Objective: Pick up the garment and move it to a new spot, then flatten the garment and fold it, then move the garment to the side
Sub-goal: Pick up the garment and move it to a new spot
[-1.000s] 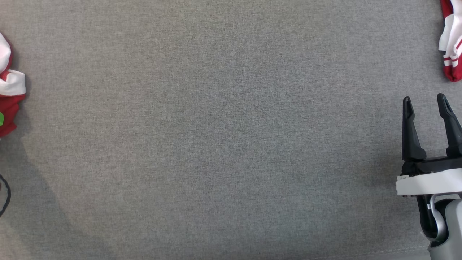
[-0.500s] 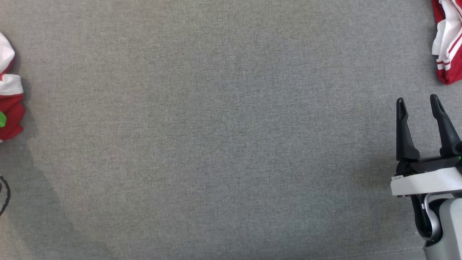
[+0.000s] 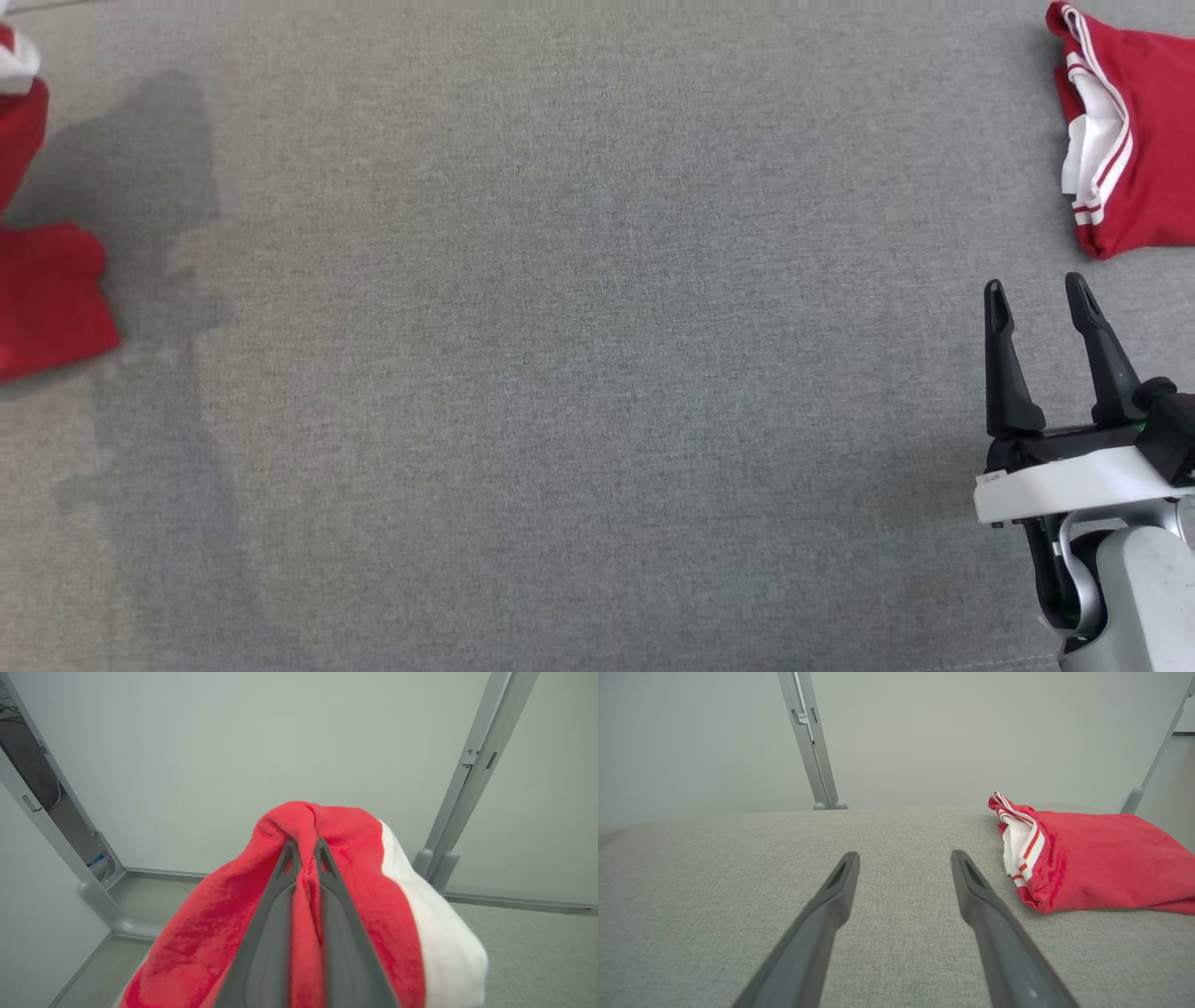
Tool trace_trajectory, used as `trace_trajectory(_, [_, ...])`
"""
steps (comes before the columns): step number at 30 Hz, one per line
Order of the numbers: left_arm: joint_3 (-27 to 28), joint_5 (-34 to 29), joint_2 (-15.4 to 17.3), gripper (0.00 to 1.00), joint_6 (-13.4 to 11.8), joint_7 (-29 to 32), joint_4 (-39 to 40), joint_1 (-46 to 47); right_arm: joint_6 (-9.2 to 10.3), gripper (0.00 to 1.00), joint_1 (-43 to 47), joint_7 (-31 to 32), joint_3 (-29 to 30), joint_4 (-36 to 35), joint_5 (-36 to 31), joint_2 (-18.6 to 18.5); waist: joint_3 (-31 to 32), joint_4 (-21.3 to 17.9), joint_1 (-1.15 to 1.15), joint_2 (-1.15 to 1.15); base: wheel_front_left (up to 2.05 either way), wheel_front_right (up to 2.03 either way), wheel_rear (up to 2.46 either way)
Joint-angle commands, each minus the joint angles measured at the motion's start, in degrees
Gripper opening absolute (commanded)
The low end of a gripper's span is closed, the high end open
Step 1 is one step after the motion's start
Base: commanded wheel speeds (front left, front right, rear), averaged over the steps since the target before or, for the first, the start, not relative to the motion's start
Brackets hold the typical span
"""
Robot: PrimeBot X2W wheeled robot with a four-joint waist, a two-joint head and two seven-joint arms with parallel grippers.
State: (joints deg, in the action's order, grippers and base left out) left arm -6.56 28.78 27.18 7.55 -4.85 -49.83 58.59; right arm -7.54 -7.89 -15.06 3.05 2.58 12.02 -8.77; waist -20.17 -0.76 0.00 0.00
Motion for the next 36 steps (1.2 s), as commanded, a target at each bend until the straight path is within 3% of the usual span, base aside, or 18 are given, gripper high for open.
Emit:
trace_trajectory(1, [-1.3,-0.5,-0.6,0.00,-0.1,0.2,1.8,1.3,0.11,1.00,0.4,-0.1,-0.1,0.2,0.4,0.4,2.0,-1.0,0.00,0.00,0.00,0.00,0.00])
trace_trajectory(8, [-7.3,-2.3,-3.5,0.00,-0.1,2.7,12.9,4.0,0.11,1.00,0.8,-0.1,-0.8,1.1,0.9,2.3,4.0,-5.2,0.00,0.00,0.00,0.00,0.00])
trace_trajectory(18, [-14.4,-1.4,-13.2,0.00,-0.4,6.0,25.2,2.7,0.11,1.00,1.4,-0.1,-0.8,1.5,1.4,4.1,5.5,-11.8,0.00,0.00,0.00,0.00,0.00])
trace_trajectory(25, [-18.5,-0.2,-19.3,0.00,-1.1,5.5,27.3,-2.6,0.11,1.00,1.6,-0.1,-0.9,1.7,1.6,4.7,5.8,-12.8,0.00,0.00,0.00,0.00,0.00])
trace_trajectory(36, [-23.9,1.8,-22.2,0.00,-2.4,1.6,21.7,-22.3,0.11,1.00,2.1,-0.1,-1.6,2.0,1.9,5.2,6.1,-11.7,0.00,0.00,0.00,0.00,0.00])
